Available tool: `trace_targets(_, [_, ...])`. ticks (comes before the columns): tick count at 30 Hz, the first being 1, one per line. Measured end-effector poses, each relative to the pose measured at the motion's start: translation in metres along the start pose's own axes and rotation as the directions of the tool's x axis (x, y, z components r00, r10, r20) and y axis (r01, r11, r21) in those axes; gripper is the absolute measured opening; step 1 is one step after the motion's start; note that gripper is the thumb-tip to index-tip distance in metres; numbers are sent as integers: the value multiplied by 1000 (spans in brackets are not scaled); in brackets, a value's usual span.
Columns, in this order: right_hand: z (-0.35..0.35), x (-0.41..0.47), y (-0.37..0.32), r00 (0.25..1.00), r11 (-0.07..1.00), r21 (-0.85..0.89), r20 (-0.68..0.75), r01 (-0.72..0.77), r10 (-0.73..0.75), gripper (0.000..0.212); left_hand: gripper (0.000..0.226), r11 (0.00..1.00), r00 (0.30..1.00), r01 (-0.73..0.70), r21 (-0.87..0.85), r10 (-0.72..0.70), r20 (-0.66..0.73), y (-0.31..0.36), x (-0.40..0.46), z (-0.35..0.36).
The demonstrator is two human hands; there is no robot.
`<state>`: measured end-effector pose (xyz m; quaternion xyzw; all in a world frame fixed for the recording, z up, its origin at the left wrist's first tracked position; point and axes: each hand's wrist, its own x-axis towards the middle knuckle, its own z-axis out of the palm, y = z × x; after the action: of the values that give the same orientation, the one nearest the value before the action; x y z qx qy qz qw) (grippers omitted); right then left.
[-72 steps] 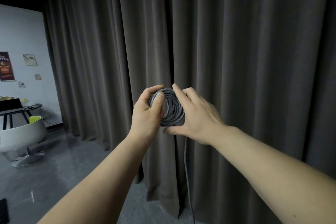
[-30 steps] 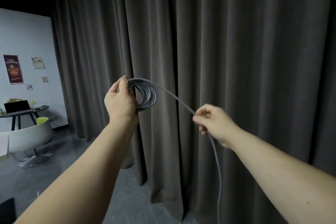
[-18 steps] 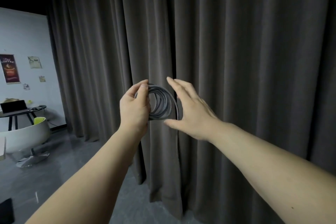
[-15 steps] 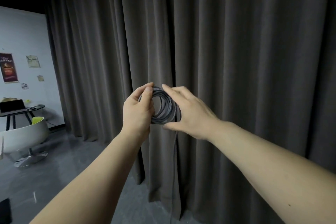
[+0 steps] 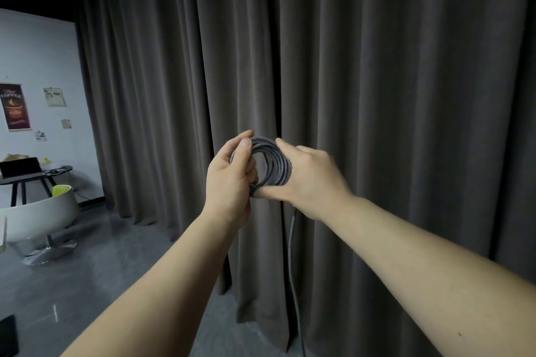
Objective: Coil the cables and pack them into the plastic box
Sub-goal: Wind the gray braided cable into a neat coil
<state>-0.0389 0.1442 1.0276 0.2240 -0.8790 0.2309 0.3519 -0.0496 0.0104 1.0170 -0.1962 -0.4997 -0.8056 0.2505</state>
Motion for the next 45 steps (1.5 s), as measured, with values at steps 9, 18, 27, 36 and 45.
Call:
trace_targets(9, [-12,0,6,963,974,-124,214,192,-162,109,22,996,999,15,93,-18,34,3,-1,-6])
trace_targets(18, [-12,-2,13,975,995,21,199,95,-98,110,24,997,991,26,70,-35,129,7,-6,-3])
trace_targets(27, [1,-7,5,997,900,430,-13,-69,82,43,18,997,991,70,-16,-67,119,9,-17,10])
trace_targets(36, [10,-1,-3,970,800,595,-146,-70,194,27,15,951,989,-139,277,120,85,7,-19,14])
trace_targets(45, [13,-4,-7,942,847,531,-289,7,173,22,14,899,967,-246,364,200,158,6,-23,17])
